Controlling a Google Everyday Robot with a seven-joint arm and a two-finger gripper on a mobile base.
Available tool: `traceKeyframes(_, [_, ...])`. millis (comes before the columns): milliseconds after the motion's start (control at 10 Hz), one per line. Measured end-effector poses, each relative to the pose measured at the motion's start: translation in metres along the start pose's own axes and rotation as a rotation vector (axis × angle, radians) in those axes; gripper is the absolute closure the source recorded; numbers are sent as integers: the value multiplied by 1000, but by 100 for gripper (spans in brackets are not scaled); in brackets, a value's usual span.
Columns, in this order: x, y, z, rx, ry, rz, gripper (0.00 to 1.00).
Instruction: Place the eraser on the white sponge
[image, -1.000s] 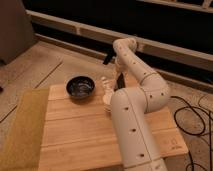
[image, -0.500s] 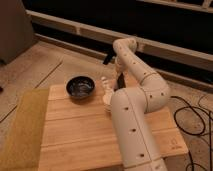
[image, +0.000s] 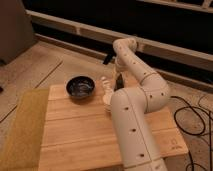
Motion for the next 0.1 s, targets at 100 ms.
traceKeyframes(100, [0, 0, 0, 0, 0, 0, 20])
